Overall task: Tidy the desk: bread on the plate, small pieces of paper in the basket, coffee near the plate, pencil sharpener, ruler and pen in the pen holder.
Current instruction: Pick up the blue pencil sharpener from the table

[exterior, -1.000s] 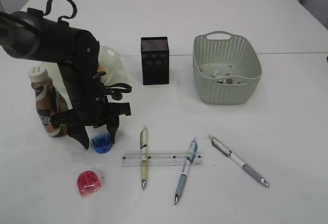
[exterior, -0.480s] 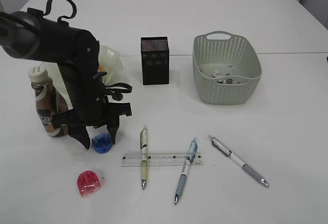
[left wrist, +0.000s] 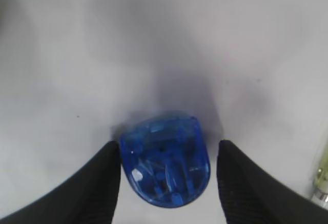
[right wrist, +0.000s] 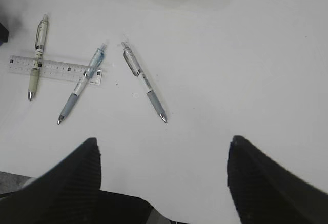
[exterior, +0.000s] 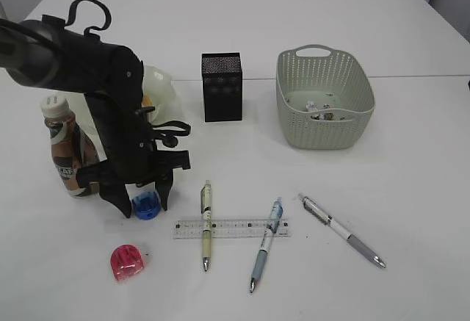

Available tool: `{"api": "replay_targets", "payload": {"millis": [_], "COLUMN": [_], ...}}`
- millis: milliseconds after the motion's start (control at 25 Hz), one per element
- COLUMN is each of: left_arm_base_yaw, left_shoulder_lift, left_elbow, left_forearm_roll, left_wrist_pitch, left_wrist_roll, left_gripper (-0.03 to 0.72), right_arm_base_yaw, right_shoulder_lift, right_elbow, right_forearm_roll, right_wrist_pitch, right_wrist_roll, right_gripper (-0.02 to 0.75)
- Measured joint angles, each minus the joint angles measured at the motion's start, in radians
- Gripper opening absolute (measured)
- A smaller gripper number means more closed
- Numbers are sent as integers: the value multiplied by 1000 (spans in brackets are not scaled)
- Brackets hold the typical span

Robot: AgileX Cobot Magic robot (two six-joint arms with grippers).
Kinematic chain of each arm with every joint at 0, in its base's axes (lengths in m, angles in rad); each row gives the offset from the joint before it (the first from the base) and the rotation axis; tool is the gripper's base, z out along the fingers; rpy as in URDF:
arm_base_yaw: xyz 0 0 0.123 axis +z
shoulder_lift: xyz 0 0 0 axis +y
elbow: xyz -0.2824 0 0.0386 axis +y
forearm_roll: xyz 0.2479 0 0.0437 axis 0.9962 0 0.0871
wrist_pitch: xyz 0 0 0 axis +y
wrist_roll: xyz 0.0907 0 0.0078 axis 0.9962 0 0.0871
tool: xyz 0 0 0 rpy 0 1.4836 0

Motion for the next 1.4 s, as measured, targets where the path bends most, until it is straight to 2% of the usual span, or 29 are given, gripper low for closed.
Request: {"api": "replay_targets", "payload": {"millis": [280, 480, 720, 1080, 1400], "left_arm_base_yaw": [0, 0, 0, 0, 0], "left_shoulder_lift": [11, 11, 12, 17, 17], "left_elbow": [-2, -2, -11, -155, -333], "left_forearm_roll": [-5, -3, 3, -31, -148], "left_wrist_pitch": [0, 0, 11, 152, 286], "left_wrist_roll": [8, 10, 82, 209, 315], "left_gripper": [422, 319, 294, 293, 293], "right_arm_base_yaw": [0, 0, 0, 0, 0], "right_shoulder_lift": [0, 0, 0, 0, 0], "right_elbow": [0, 0, 0, 0, 0], "right_forearm_roll": [0, 0, 0, 0, 2], "right_wrist_pitch": [0, 0, 0, 0, 0], "right_wrist_roll": [0, 0, -2, -2, 26], "right_gripper": [561, 561, 561, 561, 561]}}
